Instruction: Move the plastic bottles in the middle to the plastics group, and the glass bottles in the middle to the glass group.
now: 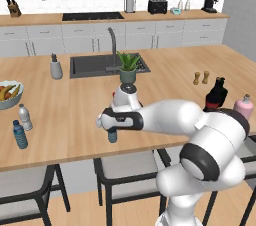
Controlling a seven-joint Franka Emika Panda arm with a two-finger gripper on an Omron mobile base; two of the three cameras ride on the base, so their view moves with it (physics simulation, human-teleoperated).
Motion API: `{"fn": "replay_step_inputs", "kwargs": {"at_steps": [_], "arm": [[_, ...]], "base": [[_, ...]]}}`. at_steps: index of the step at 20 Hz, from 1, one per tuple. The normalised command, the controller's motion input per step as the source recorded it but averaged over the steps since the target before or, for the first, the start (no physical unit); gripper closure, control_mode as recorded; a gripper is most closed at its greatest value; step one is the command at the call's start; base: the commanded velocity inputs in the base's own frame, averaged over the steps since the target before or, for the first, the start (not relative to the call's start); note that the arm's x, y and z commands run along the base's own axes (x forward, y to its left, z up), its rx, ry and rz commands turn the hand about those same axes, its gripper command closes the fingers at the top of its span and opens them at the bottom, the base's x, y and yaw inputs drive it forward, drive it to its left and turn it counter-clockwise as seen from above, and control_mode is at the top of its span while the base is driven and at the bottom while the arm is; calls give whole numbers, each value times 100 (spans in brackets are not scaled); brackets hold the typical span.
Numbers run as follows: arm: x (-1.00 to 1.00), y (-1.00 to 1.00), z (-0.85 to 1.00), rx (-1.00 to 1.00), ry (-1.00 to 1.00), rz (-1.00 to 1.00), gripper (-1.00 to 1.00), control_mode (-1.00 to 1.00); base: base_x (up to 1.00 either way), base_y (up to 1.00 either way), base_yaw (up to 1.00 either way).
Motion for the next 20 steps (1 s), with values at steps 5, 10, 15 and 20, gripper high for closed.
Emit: {"fn": "replay_step_inputs", "kwargs": {"at_steps": [5,10,15,20], "arm": [[0,0,-12,1,0,0,-100,-100],[0,0,-4,1,0,0,-100,-100],[0,0,0,0,0,0,100,-100],[0,0,0,0,0,0,100,-100]], "base": [[0,0,0],[0,0,0],[0,0,0],[0,0,0]]}}
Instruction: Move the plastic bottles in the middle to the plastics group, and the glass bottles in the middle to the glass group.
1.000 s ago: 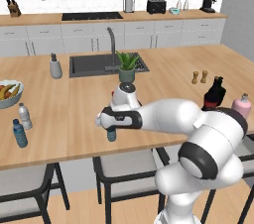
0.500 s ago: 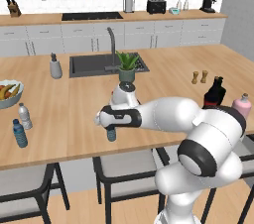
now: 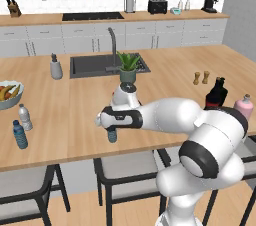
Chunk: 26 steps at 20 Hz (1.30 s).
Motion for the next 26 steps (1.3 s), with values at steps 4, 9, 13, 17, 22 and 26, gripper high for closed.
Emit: {"fn": "replay_step_inputs", "kwargs": {"at_steps": [4,9,13,17,22,26], "arm": [[-1,0,20,10,-15,0,100,-100],[-2,19,54,20,-19,0,100,-100],[0,64,17,4,-2,3,100,-100],[0,92,21,-5,9,1,100,-100],[0,87,23,-16,12,0,100,-100],[0,70,25,-16,8,0,100,-100]], "base": [[0,0,0],[0,0,0],[0,0,0],[0,0,0],[0,0,0],[0,0,0]]}}
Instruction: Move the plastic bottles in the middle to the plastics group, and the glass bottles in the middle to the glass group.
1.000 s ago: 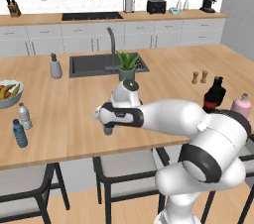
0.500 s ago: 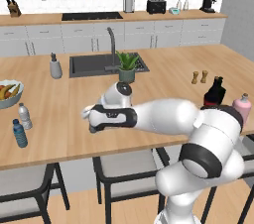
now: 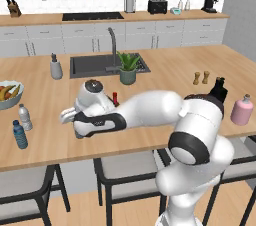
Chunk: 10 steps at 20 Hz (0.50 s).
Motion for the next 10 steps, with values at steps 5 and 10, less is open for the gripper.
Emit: {"fn": "replay_step_inputs", "kwargs": {"at_steps": [5,10], "arm": [[0,41,4,-4,3,0,100,-100],[12,3,-4,0,0,0,100,-100]], "base": [[0,0,0],[0,0,0]]}}
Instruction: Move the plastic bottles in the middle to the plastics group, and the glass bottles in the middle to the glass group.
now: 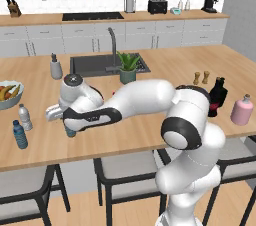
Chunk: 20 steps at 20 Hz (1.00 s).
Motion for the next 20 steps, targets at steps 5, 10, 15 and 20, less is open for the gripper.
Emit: {"fn": "replay_step_inputs", "kwargs": {"at_steps": [5,10,15,20], "arm": [[14,0,-8,11,-1,0,100,-100],[39,9,-13,10,0,4,100,-100],[8,11,-1,-1,6,3,100,-100],[0,28,2,-7,9,1,100,-100]], "base": [[0,0,0],[0,0,0],[0,0,0],[0,0,0]]}}
